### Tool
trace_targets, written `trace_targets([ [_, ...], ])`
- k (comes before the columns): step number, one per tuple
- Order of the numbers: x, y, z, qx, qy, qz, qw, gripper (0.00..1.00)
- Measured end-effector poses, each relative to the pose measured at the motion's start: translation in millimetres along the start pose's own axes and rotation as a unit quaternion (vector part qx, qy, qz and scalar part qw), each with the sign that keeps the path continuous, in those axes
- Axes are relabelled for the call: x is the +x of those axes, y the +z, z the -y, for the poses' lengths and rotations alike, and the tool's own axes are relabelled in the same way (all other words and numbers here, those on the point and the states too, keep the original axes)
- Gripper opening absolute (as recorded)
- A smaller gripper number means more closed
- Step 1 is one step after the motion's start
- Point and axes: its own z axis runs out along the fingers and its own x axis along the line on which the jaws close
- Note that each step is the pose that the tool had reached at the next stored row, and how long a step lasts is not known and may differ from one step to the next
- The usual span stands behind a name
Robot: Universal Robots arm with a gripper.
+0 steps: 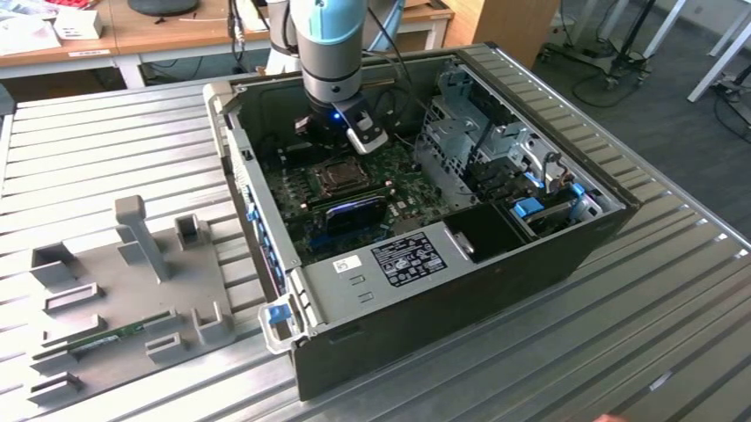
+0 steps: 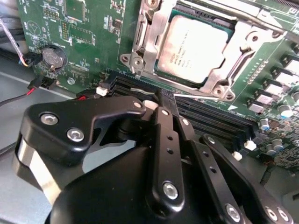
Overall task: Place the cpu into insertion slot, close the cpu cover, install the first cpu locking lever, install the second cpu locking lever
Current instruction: 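Install the first cpu locking lever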
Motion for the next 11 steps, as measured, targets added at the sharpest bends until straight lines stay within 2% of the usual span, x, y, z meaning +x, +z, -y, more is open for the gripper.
trace_targets([
  [5, 1.0, 1.1, -3.6, 0.0002, 0.002, 0.0006, 1.00000, 0.11],
  [11, 1.0, 1.2, -3.9, 0.0003, 0.003, 0.0009, 1.00000, 0.11],
])
